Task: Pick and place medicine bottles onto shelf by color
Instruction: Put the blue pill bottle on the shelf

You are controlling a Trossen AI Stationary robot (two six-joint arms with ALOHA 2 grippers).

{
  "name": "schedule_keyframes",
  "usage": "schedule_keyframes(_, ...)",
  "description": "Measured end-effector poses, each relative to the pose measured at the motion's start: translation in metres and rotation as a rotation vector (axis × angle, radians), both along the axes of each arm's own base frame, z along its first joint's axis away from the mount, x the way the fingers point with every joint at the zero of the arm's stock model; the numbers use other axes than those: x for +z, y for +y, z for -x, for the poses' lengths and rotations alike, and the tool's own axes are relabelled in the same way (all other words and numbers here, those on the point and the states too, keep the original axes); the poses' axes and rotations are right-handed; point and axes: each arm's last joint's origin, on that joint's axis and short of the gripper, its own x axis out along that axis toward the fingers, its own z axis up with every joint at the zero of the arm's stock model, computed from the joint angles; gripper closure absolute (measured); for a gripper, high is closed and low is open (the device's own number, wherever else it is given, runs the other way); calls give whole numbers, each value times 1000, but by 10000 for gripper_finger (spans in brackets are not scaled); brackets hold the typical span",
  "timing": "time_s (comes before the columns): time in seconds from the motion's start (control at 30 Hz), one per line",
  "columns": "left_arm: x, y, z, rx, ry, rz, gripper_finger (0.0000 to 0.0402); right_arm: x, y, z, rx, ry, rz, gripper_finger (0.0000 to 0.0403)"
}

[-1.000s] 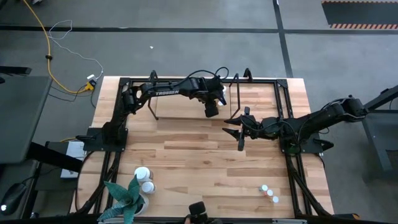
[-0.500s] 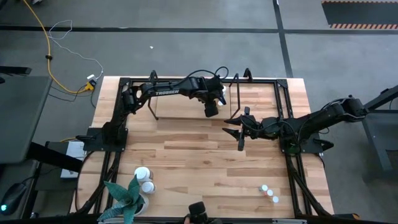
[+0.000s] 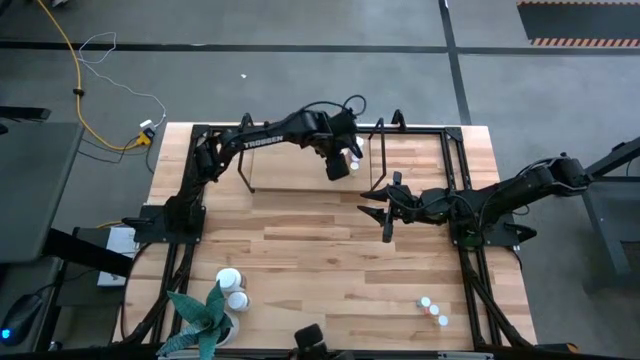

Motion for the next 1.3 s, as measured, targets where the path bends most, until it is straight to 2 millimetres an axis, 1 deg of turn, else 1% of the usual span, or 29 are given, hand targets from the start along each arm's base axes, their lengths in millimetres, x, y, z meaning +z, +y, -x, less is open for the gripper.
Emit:
schedule_keyframes(0.1, 16, -7, 7, 1, -35, 69, 261, 0, 0, 0, 0, 0, 0, 247)
schedule_keyframes(0.2, 30, -24, 10, -43, -97, 123, 261, 0, 0, 0, 0, 1, 1, 247)
schedule_keyframes(0.3, 46, -49, 13, -118, -188, 127, 261, 0, 0, 0, 1, 5, 1, 247)
schedule_keyframes(0.37, 56, -68, 17, -167, -273, 96, 261, -1, 0, 0, 1, 6, 2, 247)
schedule_keyframes(0.47, 65, -98, 32, -228, -396, 58, 261, -1, 0, 0, 1, 10, 2, 247)
schedule_keyframes(0.53, 67, -117, 49, -253, -494, 35, 261, -1, 0, 0, 3, 13, 0, 247)
schedule_keyframes(0.63, 61, -145, 78, -279, -670, -18, 261, -2, 0, 0, 5, 20, -4, 247)
schedule_keyframes(0.7, 49, -162, 99, -290, -768, -38, 261, -2, 0, 0, 8, 20, -8, 247)
schedule_keyframes(0.8, 26, -184, 130, -305, -925, -57, 261, -2, 1, 0, 11, 19, -13, 247)
schedule_keyframes(0.9, 4, -200, 156, -325, -1076, -87, 261, -2, 1, 0, 11, 19, -12, 247)
schedule_keyframes(1.0, -12, -208, 176, -309, -1212, -119, 261, -2, 1, 0, 11, 19, -8, 247)
schedule_keyframes(1.07, -18, -208, 185, -277, -1276, -146, 261, -2, 1, 0, 12, 15, -8, 247)
schedule_keyframes(1.13, -18, -207, 191, -255, -1307, -164, 261, 2, 1, 0, 11, -19, -18, 247)
schedule_keyframes(1.2, -14, -206, 195, -247, -1330, -172, 261, 6, 1, -1, 21, -46, -69, 247)
schedule_keyframes(1.23, -12, -206, 197, -247, -1338, -180, 261, 9, 2, -3, 45, -32, -97, 247)
schedule_keyframes(1.3, -9, -206, 199, -257, -1347, -189, 261, 19, 7, -5, 101, 56, -148, 247)
